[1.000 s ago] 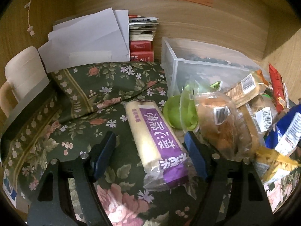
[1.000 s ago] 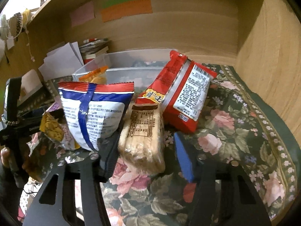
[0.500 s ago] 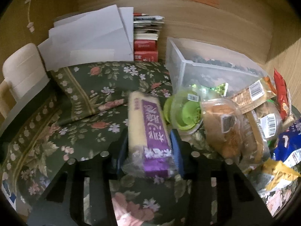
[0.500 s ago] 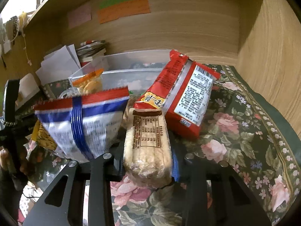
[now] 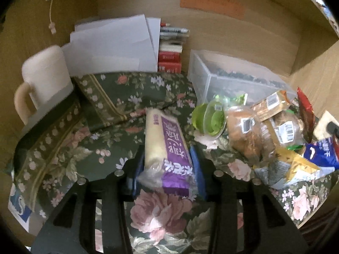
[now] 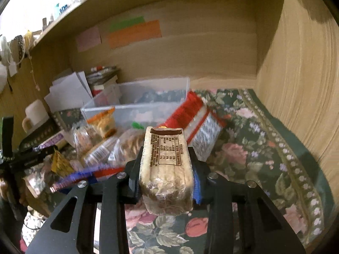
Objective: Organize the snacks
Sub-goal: 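Lift the wafer bar with the right tool while the left tool lifts the purple bar toward the box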
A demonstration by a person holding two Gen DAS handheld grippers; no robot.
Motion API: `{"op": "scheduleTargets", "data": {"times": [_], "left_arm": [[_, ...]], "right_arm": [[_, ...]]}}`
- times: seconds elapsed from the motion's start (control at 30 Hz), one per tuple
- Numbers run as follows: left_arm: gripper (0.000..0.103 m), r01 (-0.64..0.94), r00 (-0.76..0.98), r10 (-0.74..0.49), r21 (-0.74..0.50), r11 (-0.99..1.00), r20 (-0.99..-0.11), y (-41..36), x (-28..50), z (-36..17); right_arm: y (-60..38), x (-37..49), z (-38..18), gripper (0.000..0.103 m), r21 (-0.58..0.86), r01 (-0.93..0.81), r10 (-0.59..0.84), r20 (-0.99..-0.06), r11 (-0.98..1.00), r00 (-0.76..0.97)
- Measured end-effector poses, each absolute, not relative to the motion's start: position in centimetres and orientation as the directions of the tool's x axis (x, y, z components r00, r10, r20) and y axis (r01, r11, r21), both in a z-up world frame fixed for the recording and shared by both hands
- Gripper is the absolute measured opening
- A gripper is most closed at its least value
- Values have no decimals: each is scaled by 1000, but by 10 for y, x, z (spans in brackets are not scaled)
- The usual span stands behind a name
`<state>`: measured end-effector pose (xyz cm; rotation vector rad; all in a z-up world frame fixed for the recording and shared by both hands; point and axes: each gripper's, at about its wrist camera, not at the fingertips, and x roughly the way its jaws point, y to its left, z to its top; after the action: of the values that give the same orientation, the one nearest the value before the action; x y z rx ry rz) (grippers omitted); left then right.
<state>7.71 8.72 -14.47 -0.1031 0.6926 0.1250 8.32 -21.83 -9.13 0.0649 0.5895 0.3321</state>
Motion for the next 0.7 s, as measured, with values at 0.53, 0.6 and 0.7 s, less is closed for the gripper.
{"op": "scheduleTargets", "data": {"times": [0.53, 0.6, 0.7], "left_arm": [[22, -93, 844, 59, -37, 995, -534, 71, 85, -95], [22, -80, 860, 51, -35, 996, -509, 67, 88, -82], [22, -59, 882, 39, -28, 998, -469, 60, 94, -65]], "right_arm": [[-209, 102, -49, 33, 91, -331, 338, -414, 939, 845], [-206, 106, -43, 33, 81, -336, 340, -398, 938, 852], [-202, 113, -36, 33, 67, -342, 341, -375, 937, 862]]}}
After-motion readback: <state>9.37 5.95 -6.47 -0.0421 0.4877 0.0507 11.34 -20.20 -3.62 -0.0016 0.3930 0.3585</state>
